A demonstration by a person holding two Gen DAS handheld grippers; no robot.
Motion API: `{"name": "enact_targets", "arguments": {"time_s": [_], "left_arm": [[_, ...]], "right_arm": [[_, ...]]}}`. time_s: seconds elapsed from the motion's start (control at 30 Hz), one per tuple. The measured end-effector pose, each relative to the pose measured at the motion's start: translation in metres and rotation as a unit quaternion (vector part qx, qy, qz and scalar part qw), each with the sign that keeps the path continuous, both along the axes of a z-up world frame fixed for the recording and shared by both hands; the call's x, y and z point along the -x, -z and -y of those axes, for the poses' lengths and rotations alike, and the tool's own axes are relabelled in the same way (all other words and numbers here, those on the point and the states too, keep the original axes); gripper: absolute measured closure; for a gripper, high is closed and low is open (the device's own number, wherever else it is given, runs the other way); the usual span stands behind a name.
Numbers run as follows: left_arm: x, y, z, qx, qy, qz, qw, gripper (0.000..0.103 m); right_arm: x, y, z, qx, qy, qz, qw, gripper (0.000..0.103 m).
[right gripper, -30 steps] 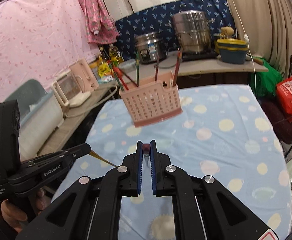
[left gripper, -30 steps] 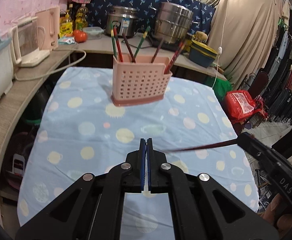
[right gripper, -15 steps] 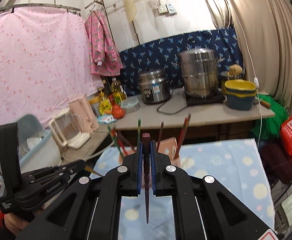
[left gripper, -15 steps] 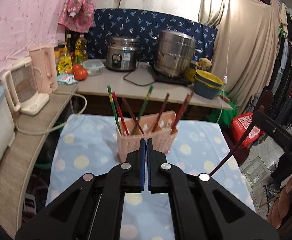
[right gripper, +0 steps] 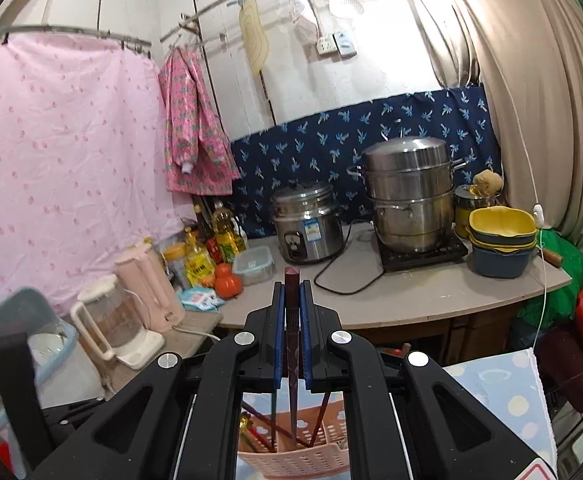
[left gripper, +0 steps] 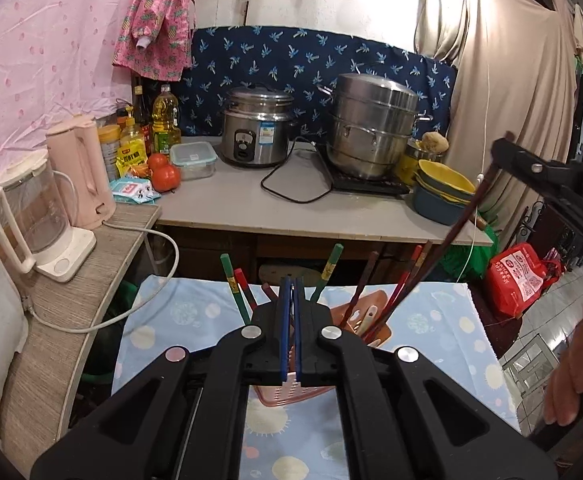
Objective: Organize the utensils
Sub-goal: 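Lift the chopstick and spoon and carry them above the pink holder, then open both tools to drop the chopstick and spoon into the holder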
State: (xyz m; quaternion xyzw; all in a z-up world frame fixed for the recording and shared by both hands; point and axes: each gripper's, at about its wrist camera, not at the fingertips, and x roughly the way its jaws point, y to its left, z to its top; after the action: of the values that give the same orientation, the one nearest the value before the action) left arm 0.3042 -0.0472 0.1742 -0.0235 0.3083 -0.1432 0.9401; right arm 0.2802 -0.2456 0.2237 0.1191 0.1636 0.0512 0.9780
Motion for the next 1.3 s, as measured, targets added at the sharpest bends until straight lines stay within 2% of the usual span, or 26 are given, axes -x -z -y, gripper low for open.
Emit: {"name": "enact_targets", "arguments": {"time_s": [0.13, 0.33, 0.57, 0.6, 0.63, 0.67, 0.7, 0.73, 0.93, 1.3], "left_arm": [[-0.012, 0.02, 0.003, -0.003, 0.004, -0.018, 0.9998, 0.102], [-0.025, 0.046, 0.003, -0.008, 0.002, -0.041, 0.9991, 0.102], [-0.03, 0.059, 0.006, -0.012, 0.003, -0.054, 0.9985, 0.101], [-0.029, 0.06, 0.007, -0.012, -0.007, -0.051, 0.9986, 0.099], [-0.028, 0.06, 0.007, -0.011, -0.014, -0.051, 0.9985, 0.087], [-0.028, 0.06, 0.007, -0.009, -0.016, -0.052, 0.9985, 0.07], [-0.028, 0.059, 0.007, -0.007, -0.022, -0.051, 0.9985, 0.063], [-0.025, 0.058, 0.008, -0.008, -0.027, -0.044, 0.9986, 0.06], [-0.015, 0.051, 0.012, -0.013, -0.03, -0.036, 0.9988, 0.06], [0.011, 0.049, 0.023, -0.02, -0.021, -0.039, 0.9988, 0.06]], "right_arm": [[-0.027, 0.034, -0.013, 0.016, -0.009, -0.036, 0.999, 0.096], [-0.045, 0.076, -0.023, 0.025, -0.018, -0.077, 0.997, 0.096], [-0.049, 0.092, -0.027, 0.035, -0.025, -0.1, 0.994, 0.096], [-0.047, 0.091, -0.028, 0.04, -0.02, -0.097, 0.994, 0.093], [-0.044, 0.091, -0.03, 0.047, -0.014, -0.092, 0.995, 0.083], [-0.041, 0.091, -0.03, 0.053, -0.009, -0.088, 0.995, 0.079], [-0.037, 0.091, -0.03, 0.056, -0.007, -0.083, 0.995, 0.075], [-0.033, 0.09, -0.03, 0.057, -0.008, -0.083, 0.995, 0.075], [-0.013, 0.094, -0.024, 0.052, -0.018, -0.096, 0.994, 0.07], [0.025, 0.106, -0.018, 0.053, -0.023, -0.12, 0.991, 0.069]]}}
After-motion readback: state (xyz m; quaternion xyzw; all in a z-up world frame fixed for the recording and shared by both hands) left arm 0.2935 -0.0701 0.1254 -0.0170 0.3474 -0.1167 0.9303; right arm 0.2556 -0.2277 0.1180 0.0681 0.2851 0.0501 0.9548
